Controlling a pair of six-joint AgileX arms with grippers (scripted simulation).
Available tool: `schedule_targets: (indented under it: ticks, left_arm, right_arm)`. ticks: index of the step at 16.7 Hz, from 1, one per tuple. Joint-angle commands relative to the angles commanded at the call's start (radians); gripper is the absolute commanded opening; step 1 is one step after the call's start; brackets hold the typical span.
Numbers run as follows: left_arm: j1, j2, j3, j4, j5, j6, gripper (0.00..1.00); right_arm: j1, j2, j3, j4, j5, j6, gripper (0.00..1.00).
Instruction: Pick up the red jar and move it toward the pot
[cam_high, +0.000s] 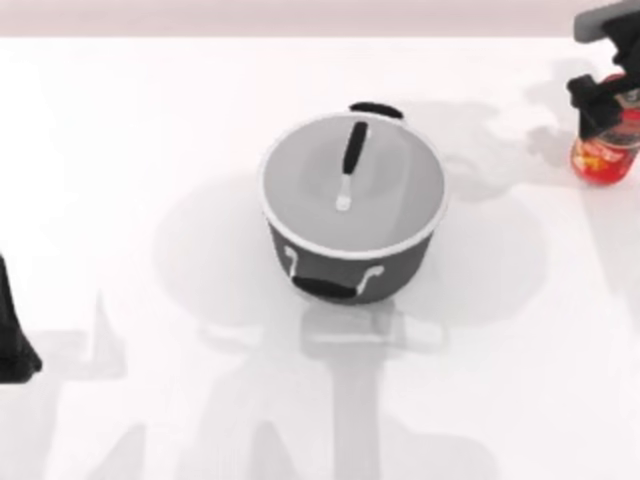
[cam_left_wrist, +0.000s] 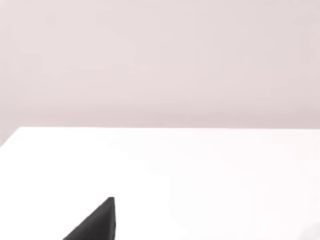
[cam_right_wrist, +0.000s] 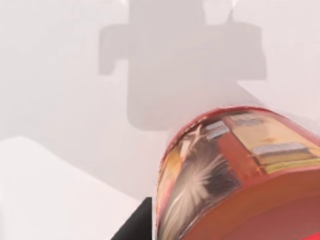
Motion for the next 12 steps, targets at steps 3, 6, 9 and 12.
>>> schedule_targets:
  ticks: [3,6,9,12]
  left_arm:
    - [0.000,0.000,0.000,0.000,0.000,0.000,1.00]
    - [0.000,0.000,0.000,0.000,0.000,0.000,1.00]
    - [0.000,0.000,0.000,0.000,0.000,0.000,1.00]
    - [0.000,0.000,0.000,0.000,0.000,0.000,1.00]
  right_arm:
    - [0.000,0.000,0.000,0.000,0.000,0.000,0.00]
    - [0.000,0.000,0.000,0.000,0.000,0.000,0.00]
    - [-0.001,-0.015,-0.012,-0.001,-0.001,0.000,0.00]
    - [0.007,-0.114,-0.089,-0.007,-0.002,-0.005,0.00]
